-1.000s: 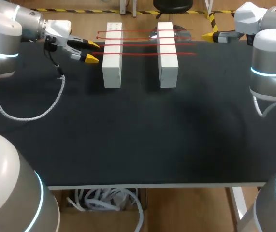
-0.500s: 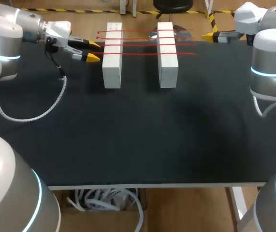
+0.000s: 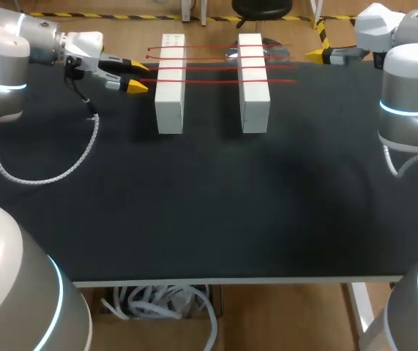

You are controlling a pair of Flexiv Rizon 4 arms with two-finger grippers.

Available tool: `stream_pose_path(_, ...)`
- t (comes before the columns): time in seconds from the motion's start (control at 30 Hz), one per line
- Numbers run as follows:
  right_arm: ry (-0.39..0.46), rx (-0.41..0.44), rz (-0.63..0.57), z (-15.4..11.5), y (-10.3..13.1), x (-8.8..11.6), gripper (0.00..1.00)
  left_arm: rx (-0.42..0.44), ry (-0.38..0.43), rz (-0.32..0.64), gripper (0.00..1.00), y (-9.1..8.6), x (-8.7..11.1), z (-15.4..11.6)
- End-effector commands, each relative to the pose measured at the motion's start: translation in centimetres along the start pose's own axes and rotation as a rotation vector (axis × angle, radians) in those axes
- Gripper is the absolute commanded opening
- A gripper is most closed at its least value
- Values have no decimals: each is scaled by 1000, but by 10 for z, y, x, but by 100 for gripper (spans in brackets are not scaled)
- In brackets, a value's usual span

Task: Grab the tape and strap the tape.

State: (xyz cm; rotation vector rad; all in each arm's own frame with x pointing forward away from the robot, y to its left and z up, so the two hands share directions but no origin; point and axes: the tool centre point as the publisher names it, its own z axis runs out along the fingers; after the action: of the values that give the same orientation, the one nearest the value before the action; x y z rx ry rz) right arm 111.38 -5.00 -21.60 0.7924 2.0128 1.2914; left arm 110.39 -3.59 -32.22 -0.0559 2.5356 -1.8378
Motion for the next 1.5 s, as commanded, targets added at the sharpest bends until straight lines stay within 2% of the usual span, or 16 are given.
stream_pose_path(0.03, 0, -1, 0, 0, 0, 0, 100, 11, -5, -15, 45, 2, 2, 1)
stream_pose_path(0.47, 0, -1, 0, 0, 0, 0, 100, 27, -7, -33, 39, 3, 2, 0)
stream_pose_path(0.6, 0, -1, 0, 0, 0, 0, 100, 35, -8, -36, 31, 3, 2, 0)
stream_pose_path(1.0, 0, -1, 0, 0, 0, 0, 100, 36, -2, -40, 27, 4, 2, -2)
stream_pose_path(1.17, 0, -1, 0, 0, 0, 0, 100, 35, -13, -56, 21, 9, 0, -4)
stream_pose_path(1.23, 0, -1, 0, 0, 0, 0, 100, 39, -14, -58, 16, 9, 0, -3)
stream_pose_path(1.43, 0, -1, 0, 0, 0, 0, 100, 52, -13, -56, 12, 5, -1, -1)
stream_pose_path(1.5, 0, -1, 0, 0, 0, 0, 100, 53, -11, -51, 15, 5, -2, -2)
